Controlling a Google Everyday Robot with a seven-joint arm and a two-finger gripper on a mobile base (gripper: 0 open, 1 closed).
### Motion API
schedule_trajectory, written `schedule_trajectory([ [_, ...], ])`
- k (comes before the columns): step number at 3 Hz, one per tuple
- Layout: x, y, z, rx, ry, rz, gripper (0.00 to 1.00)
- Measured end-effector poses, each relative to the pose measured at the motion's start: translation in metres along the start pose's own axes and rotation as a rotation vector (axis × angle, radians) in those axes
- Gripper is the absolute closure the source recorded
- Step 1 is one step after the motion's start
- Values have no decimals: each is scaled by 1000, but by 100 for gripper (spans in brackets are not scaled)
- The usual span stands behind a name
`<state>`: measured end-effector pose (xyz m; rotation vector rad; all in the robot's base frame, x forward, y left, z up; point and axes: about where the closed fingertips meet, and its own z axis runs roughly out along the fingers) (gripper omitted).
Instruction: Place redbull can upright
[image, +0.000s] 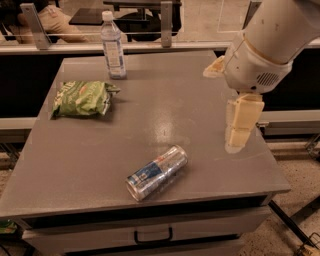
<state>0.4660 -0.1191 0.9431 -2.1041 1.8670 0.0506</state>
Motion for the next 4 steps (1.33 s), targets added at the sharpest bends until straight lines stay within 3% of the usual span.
schedule_trajectory([
  [1,-24,7,26,-13,-16,-133,0],
  [2,-39,16,53,-13,8,-267,0],
  [3,-47,29,83,-61,49,-412,0],
  [4,-50,36,97,-98,79,-487,0],
])
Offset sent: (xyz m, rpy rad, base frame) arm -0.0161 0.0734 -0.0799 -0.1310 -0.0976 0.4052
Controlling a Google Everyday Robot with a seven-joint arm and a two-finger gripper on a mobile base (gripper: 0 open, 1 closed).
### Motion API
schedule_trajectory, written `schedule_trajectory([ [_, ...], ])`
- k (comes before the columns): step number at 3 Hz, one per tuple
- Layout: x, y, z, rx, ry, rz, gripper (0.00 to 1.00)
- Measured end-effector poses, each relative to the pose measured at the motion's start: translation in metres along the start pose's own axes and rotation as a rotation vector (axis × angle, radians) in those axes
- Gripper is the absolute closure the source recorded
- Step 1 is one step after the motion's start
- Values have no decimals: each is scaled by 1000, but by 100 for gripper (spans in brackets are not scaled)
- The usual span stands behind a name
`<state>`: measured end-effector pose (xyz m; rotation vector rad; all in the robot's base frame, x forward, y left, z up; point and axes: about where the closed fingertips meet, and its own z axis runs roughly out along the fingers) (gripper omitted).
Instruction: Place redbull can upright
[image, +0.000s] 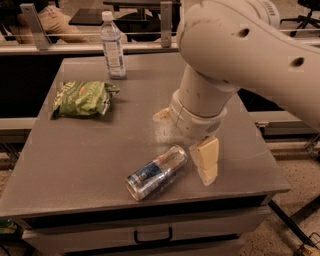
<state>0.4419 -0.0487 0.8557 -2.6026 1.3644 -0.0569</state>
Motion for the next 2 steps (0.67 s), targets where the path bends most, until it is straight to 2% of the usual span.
schedule_trajectory([
  [1,-6,1,16,-63,15,-55,25],
  [2,-8,1,20,-93,26,-69,47],
])
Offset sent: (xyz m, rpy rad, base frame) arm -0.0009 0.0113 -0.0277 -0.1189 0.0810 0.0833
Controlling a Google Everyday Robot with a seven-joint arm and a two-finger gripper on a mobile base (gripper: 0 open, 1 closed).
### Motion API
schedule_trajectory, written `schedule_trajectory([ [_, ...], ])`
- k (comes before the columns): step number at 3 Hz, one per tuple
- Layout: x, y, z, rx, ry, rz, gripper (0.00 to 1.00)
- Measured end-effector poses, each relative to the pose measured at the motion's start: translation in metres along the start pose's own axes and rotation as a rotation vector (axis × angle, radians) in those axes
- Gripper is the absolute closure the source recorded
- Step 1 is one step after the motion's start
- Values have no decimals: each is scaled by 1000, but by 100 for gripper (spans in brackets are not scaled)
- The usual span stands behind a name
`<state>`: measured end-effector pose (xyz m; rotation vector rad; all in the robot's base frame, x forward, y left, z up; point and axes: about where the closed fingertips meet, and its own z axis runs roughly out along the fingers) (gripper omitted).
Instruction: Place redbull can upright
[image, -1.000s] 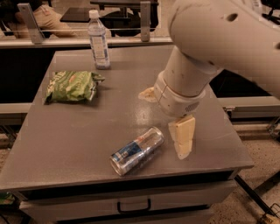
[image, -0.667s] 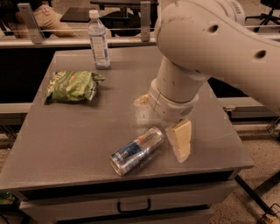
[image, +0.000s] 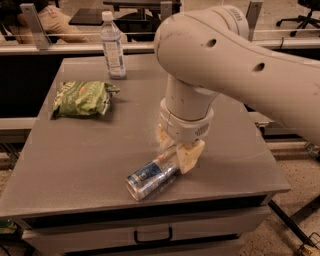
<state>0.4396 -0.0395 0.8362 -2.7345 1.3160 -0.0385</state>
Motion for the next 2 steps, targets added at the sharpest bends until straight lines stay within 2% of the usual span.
schedule_trajectory([
  [1,3,-8,-10,2,30,-11,78],
  [2,17,-26,-31,75,72,-21,100],
])
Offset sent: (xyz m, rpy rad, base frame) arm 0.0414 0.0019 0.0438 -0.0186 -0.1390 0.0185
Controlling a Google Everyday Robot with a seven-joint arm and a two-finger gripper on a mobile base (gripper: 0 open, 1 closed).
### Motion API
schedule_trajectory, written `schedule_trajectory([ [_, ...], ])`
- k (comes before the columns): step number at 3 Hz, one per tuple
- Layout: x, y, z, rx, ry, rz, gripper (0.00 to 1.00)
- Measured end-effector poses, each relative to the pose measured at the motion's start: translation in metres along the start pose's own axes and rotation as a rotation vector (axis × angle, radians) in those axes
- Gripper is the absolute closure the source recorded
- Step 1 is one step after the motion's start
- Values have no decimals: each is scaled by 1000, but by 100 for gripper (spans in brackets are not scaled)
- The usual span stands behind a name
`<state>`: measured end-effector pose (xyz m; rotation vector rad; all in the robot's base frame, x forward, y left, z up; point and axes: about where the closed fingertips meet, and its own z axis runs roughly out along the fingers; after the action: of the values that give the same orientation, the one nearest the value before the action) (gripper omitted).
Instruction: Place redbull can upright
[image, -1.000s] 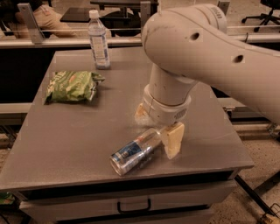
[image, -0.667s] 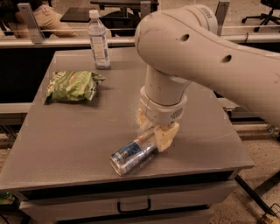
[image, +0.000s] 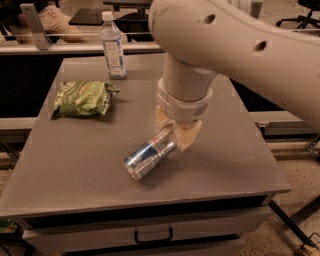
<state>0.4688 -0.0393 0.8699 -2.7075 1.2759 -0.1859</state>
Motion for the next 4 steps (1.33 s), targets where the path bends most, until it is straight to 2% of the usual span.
schedule_trajectory([
  [1,23,-35,-22,169,15,-56,100],
  [2,39,-68,-40,317,16,-150,100],
  [3,50,-86,-42,443,42,-260,100],
  [4,56,-106,-57,538,103,-348,100],
])
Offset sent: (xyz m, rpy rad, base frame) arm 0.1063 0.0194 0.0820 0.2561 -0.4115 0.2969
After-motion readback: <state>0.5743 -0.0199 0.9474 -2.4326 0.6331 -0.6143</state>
